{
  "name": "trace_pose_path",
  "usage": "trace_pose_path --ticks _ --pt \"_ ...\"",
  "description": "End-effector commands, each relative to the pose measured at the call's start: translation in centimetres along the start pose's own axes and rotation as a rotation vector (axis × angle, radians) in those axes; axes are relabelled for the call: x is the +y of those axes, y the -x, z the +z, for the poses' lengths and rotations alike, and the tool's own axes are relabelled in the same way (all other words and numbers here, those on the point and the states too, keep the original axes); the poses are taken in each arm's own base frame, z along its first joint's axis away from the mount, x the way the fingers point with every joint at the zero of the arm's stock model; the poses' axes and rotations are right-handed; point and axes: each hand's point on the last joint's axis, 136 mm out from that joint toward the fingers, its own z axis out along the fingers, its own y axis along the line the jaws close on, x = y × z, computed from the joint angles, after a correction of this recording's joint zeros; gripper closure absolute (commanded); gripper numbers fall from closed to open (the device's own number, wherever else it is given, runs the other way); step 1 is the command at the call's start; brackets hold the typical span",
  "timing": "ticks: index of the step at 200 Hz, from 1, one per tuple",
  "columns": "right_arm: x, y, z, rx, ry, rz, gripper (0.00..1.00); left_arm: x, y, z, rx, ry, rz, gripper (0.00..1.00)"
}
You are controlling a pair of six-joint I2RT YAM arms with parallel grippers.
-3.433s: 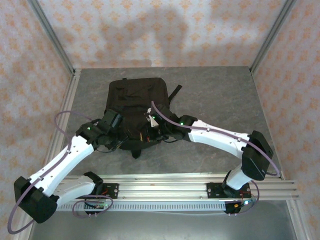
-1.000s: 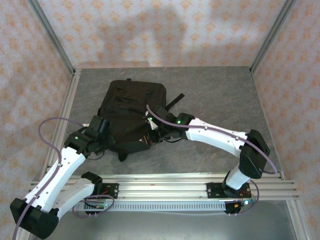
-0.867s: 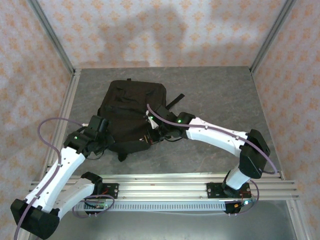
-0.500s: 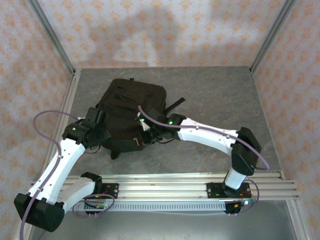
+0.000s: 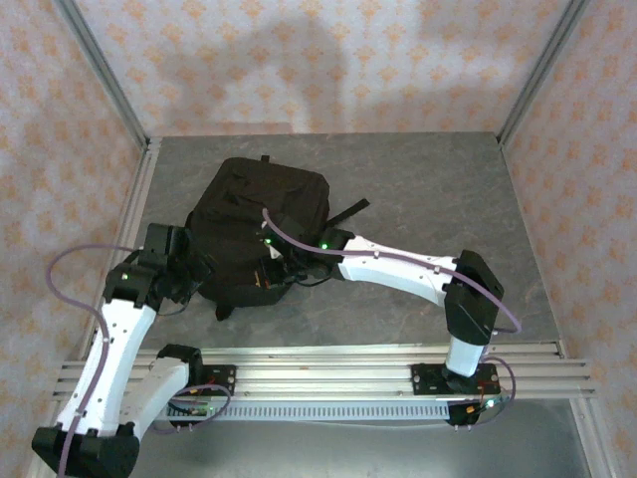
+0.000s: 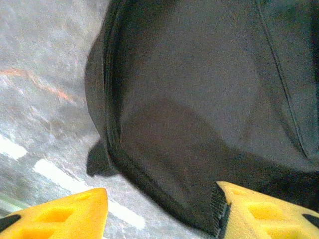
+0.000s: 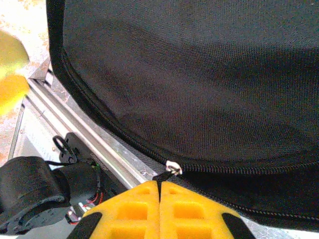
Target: Pack books, pencil case, and school supplies into a backpack
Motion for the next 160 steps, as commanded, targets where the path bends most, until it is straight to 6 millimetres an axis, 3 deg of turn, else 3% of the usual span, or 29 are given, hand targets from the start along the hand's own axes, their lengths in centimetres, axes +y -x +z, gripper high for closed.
trace_pose_path --ticks 1,21,39,74,104,135,160 --pt "0.2 1.4 -0.2 -0.047 -0.019 -0.004 1.00 0.0 -2.7 0.9 0.099 -0.036 -0.121 0.40" --pt "0.0 1.2 -0.2 -0.040 -0.018 -0.011 1.00 0.3 -3.2 1.5 0.086 -0.044 -0.190 0.36" --pt "-0.1 0.9 -0.3 -0.039 -0.014 -0.011 1.00 -0.3 -3.5 2.3 0.088 -0.081 -0.232 0.23" --pt "-0.3 0.6 -0.3 -0.037 -0.014 -0.012 1.00 -2.2 -4.0 3.5 0.114 -0.091 -0.236 0.25" --pt "-0.4 0.5 -0.3 -0.036 -0.013 -0.012 1.00 -3.4 -4.3 4.2 0.116 -0.086 -0.229 0.32" --pt "-0.7 0.5 -0.5 -0.046 -0.029 -0.021 1.00 -2.7 -4.8 4.9 0.117 -0.051 -0.244 0.42" --pt "-1.1 0.3 -0.5 -0.042 -0.042 -0.025 1.00 -1.8 -5.0 5.2 0.104 -0.043 -0.264 0.60"
